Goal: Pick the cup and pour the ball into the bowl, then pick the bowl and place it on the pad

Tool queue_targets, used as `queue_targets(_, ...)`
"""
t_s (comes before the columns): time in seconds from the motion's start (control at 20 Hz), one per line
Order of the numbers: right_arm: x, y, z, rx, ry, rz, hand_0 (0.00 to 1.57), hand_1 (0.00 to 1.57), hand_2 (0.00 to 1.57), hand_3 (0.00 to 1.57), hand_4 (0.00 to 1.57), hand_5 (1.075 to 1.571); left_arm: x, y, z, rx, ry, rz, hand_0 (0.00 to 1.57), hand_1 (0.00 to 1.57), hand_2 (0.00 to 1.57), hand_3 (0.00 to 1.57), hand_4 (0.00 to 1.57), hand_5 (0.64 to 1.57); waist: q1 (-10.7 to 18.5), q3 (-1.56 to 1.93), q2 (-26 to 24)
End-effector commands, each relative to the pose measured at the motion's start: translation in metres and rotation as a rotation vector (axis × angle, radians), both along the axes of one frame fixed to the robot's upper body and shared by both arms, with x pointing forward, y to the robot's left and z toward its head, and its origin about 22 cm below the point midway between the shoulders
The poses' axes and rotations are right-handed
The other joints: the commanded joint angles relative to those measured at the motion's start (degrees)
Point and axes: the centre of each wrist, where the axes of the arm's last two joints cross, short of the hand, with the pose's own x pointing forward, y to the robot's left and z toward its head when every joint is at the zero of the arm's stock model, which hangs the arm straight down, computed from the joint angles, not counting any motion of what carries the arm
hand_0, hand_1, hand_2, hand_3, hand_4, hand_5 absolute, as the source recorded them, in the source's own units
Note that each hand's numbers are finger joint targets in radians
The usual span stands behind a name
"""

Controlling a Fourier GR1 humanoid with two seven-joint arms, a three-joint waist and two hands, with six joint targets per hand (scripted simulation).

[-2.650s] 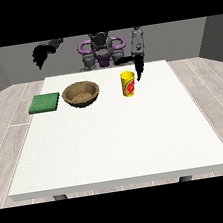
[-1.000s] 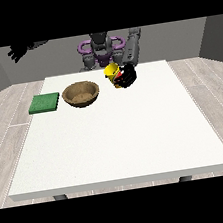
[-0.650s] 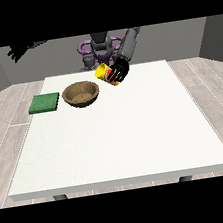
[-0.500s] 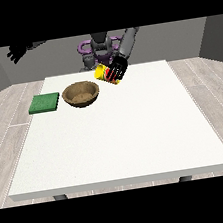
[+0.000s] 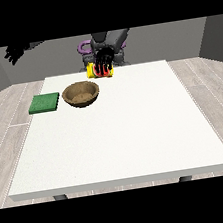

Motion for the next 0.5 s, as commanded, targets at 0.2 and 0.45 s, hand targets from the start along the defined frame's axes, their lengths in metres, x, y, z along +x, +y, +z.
queue_targets(0.2,0.022,0.023,-0.003,0.006,-0.013,0.017,0.0,0.0,0.0,0.29,0.7,1.555,0.014,-0.034,0.04,0.428,-0.142,0.033,1.45,1.45,1.57,1.57,1.09,1.569,-0.48,-0.05,0.19)
queue_targets(0.45,0.031,0.032,-0.004,0.019,0.003,0.077,0.0,0.0,0.0,0.33,0.69,1.553,-0.007,-0.048,0.03,0.575,-0.069,0.023,0.41,0.41,1.34,1.55,1.02,1.571,-4.1,-0.09,-0.94)
